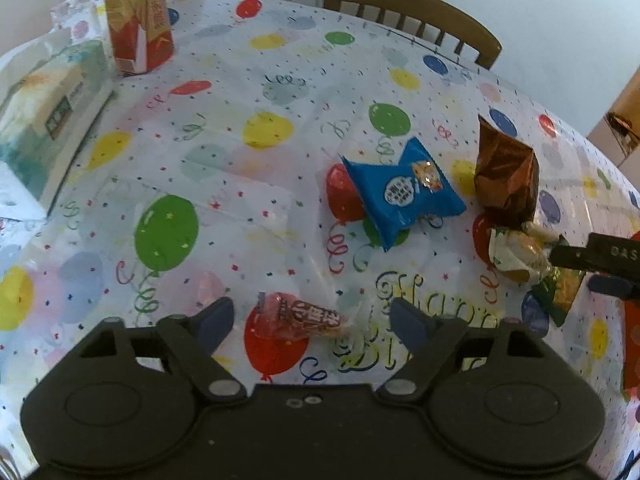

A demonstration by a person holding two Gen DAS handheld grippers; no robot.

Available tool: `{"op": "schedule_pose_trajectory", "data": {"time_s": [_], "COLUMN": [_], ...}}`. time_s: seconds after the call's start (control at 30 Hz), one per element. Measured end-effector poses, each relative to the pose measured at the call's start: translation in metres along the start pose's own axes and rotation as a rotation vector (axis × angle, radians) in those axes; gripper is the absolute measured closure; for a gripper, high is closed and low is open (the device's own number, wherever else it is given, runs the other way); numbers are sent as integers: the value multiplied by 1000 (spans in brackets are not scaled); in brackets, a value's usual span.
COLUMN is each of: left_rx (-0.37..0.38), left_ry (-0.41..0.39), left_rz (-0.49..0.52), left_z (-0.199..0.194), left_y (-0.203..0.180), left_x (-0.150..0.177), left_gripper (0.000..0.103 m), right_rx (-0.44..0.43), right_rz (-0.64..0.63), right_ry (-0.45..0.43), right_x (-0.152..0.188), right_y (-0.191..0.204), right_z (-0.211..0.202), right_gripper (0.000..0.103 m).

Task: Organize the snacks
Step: 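Grasp the small pink-wrapped candy with left tool while right tool grasps green cracker pack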

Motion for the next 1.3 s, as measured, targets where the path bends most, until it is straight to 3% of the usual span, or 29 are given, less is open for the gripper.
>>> {"op": "schedule_pose_trajectory", "data": {"time_s": [0.1,0.47,0.5,0.53,0.73,1.03,1.17,1.2,1.23,1.3], "left_rx": [-7,-46,-45,-40,-19,26,46,50,54,61], "left_ry": [-5,-38,-40,-40,-41,-52,-61,-65,-67,-69], "left_rz": [26,116,118,115,100,80,68,66,63,51], "left_z": [2,-3,-4,-5,-9,-23,-33,-36,-38,-40], "left_y": [-2,-4,-3,-2,2,5,7,7,7,9], "left_x": [1,4,4,5,9,13,15,15,15,15], "left_gripper": [24,60,63,64,67,68,68,68,68,68], "right_rx": [-2,-29,-29,-28,-43,-72,-46,-32,-22,-1], "right_rz": [-17,-18,-12,-9,10,93,158,171,178,187], "right_ry": [-8,-45,-53,-57,-50,9,64,62,64,62], "right_x": [2,11,11,12,19,16,18,17,16,14], "right_y": [2,-4,-7,-10,-24,-30,-23,-20,-18,-11], "right_z": [-3,-20,-23,-25,-32,-32,-22,-22,-20,-18], "right_gripper": [26,55,61,68,80,79,76,70,51,24]}}
Point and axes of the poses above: each gripper's, at about its wrist camera, not at the fingertips, and z roughly the way its jaws point, y to its left, x to its underside, the point moved 6 cm from there along z, roughly the way its jaws point, and after that the axes turned 4 degrees about x, right-handed, at the moved point
